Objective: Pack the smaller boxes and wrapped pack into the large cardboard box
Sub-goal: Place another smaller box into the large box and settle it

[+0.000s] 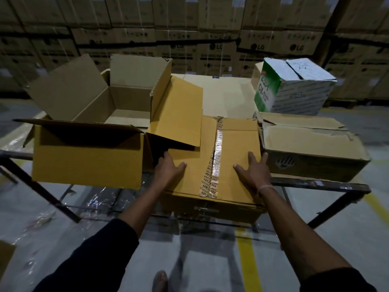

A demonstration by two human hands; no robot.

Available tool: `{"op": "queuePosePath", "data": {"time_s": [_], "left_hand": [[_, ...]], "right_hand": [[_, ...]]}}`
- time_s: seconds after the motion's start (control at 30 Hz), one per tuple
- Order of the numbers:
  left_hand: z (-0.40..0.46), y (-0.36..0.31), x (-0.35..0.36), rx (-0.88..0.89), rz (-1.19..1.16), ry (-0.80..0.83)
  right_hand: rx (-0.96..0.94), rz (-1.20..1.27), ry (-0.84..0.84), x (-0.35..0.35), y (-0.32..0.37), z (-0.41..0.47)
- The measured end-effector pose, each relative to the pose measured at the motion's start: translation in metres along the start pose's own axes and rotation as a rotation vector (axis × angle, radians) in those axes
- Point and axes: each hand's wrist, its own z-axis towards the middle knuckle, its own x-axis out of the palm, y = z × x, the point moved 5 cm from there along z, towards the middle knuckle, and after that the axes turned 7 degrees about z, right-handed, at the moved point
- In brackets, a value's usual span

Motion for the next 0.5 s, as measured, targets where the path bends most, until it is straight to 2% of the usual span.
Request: {"op": "queuePosePath", "data": {"time_s": [0.07, 0.23, 0.5], "left_hand": [[0.008, -0.007, -0.003, -0.01, -0.061, 0.015], [0.012, -0.017, -0.006, -0.074, -0.113, 0.031], [-0.021, -0.002, 0.004, -0.135, -0.162, 0.032]], "right_hand": [[0.027, 0.105, -0.015, -0.003, -0.003, -0.003], [0.021, 0.167, 0.056, -0.003, -0.001, -0.008], [0.034, 0.133, 0.06, -0.002, -0.011, -0.034]]}}
